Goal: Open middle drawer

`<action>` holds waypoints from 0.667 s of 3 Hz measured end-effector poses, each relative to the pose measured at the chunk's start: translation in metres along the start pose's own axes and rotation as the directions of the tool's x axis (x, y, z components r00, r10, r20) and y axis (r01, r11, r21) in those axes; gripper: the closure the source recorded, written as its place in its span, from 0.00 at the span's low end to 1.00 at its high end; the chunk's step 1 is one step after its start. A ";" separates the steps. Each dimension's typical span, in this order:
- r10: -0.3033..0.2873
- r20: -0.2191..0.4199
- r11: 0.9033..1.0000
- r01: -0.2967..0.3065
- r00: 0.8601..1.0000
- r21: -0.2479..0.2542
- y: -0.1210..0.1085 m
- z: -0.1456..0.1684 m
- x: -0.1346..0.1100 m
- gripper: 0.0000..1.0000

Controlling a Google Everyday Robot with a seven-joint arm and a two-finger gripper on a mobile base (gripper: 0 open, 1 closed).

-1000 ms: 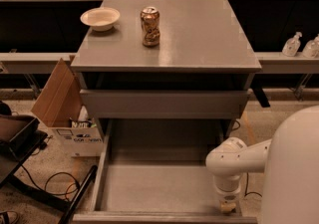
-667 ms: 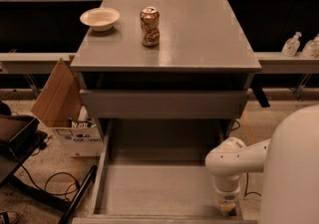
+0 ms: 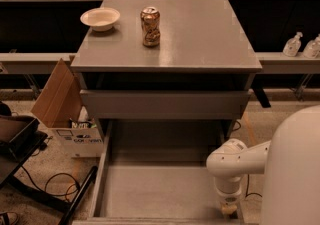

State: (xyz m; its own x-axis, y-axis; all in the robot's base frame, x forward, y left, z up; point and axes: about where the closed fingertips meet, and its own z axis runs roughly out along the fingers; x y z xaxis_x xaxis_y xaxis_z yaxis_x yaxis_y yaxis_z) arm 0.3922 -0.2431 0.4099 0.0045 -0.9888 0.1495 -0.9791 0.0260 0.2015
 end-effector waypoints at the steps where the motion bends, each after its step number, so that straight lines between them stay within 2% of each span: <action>1: 0.000 0.000 1.000 0.000 1.000 -0.003 0.001 0.001 0.000 0.05; 2: 0.001 -0.001 1.000 -0.001 1.000 -0.004 0.002 0.002 0.001 0.00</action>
Offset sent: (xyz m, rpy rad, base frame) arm -0.0011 -0.0005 -0.0006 -0.0004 0.0023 -0.0005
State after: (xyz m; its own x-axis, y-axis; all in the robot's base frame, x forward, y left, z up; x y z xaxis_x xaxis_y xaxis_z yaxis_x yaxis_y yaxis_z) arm 0.3902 -0.2439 0.4088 0.0041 -0.9886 0.1502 -0.9783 0.0272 0.2054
